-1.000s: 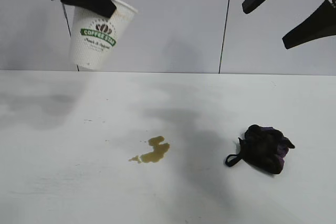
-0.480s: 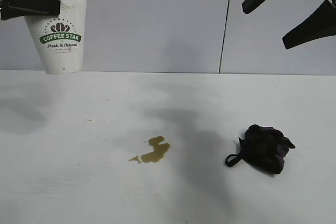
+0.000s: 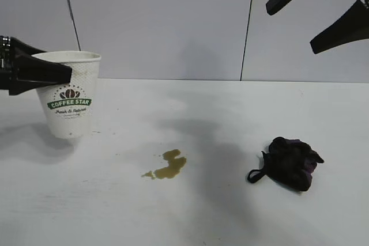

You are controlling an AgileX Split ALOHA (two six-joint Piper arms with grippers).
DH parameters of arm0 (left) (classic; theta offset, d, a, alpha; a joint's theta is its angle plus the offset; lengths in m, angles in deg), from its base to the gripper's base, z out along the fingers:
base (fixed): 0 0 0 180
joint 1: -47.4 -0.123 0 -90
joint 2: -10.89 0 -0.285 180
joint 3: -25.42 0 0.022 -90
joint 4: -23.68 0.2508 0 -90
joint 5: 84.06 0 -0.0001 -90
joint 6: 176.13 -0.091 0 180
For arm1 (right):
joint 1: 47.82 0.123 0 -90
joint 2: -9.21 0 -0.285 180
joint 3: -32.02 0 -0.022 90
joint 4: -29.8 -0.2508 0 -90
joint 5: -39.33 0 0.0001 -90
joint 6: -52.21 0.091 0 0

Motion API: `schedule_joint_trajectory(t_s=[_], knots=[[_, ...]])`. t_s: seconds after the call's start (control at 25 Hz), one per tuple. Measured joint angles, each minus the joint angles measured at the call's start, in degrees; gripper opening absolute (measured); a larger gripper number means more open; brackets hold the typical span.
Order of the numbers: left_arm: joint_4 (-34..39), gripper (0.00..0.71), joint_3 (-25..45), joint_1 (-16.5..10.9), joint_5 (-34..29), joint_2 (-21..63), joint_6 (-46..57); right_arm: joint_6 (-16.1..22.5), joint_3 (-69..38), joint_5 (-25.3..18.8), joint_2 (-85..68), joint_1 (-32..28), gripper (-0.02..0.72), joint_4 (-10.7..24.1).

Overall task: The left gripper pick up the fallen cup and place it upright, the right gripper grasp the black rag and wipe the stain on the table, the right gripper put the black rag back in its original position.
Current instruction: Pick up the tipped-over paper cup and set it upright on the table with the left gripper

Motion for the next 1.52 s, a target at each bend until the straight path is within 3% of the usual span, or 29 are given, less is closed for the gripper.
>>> schedule_joint_trajectory(t_s=[0.32,0.52,0.8,1.2,1.52], knots=[[-0.31,0.486,0.00,0.00,0.75,-3.10,-15.73,0.00,0.00,0.00,0.00,0.00,0.568,0.00],[-0.37,0.498,0.00,0.00,0.75,-3.10,-14.22,0.00,0.00,0.05,0.00,0.00,0.568,0.00],[-0.37,0.643,0.00,0.00,2.96,-3.10,-9.34,0.00,0.00,0.05,0.00,0.00,0.568,0.00],[1.26,0.657,0.00,0.00,8.90,-3.10,-8.89,0.00,0.00,0.05,0.00,0.00,0.568,-0.06],[1.69,0.657,0.00,0.00,9.76,-3.10,-8.89,0.00,0.00,0.05,0.00,0.00,0.568,-0.06]])
